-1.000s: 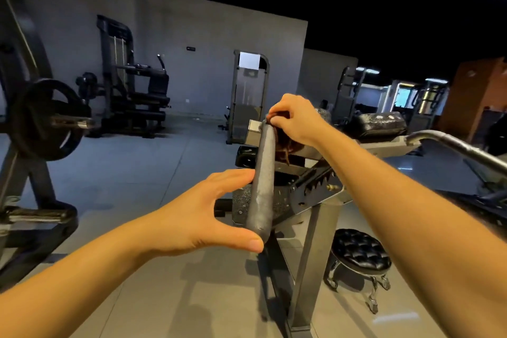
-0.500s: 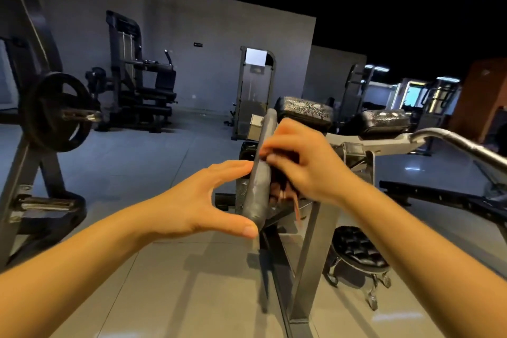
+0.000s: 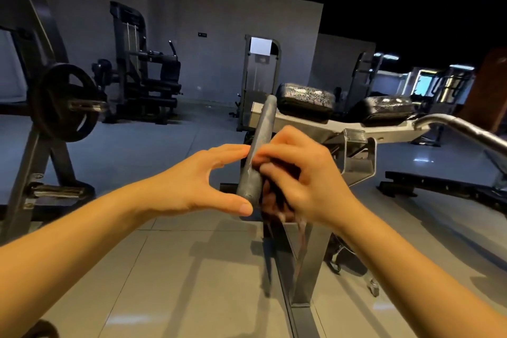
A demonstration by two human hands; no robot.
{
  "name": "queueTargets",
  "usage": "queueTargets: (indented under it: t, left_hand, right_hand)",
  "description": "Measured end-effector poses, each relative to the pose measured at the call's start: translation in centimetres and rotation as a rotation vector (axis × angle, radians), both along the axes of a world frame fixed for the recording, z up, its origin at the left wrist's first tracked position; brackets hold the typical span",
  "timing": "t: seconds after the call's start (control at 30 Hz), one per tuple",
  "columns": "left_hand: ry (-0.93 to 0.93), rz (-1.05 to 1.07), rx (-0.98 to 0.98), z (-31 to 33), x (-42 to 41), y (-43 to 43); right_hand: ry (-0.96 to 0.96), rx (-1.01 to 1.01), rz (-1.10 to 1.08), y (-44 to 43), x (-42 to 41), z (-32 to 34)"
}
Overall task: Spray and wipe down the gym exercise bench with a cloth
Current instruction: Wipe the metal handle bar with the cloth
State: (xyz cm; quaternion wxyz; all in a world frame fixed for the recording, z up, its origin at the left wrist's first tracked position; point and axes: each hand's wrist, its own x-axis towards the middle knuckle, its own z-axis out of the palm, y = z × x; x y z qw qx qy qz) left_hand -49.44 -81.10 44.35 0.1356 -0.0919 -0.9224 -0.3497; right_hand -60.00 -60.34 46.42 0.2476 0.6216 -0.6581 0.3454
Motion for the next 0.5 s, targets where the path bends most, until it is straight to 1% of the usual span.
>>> queueTargets:
  t: [0.1,0.17,0.27,0.37,0.43,0.5]
  left_hand:
    - [-0.005,0.019,-0.04,0.2,-0.1,0.1]
    - [-0.012,0.015,-0.031,0.4,0.0,0.2]
    - [-0.011,-0.001,-0.026,0.3,0.0,0.1]
    - [-0.017,-0.002,-0.012,0.2,-0.1,0.1]
    - [-0.018,-0.012,-0.013,0.2,0.0,0.2]
    - [-0.026,-0.013,-0.009,0.5,0.2,0.6]
  right_hand:
    - [-0.098,-0.112,-0.176,-3.1,-4.7,1.7]
    - [-0.16,-0.147,-0.217,-3.9,-5.0,1.7]
    - [-0.184,-0.155,-0.136,-1.9,-0.8,-0.5]
    - [-0.102,-0.114,0.005,0.9,2.8,-2.5]
    - [-0.085,-0.077,0.018,0.9,2.1,-1.8]
    - [-0.13,-0.085,-0.039,-0.7,-0.3,0.0]
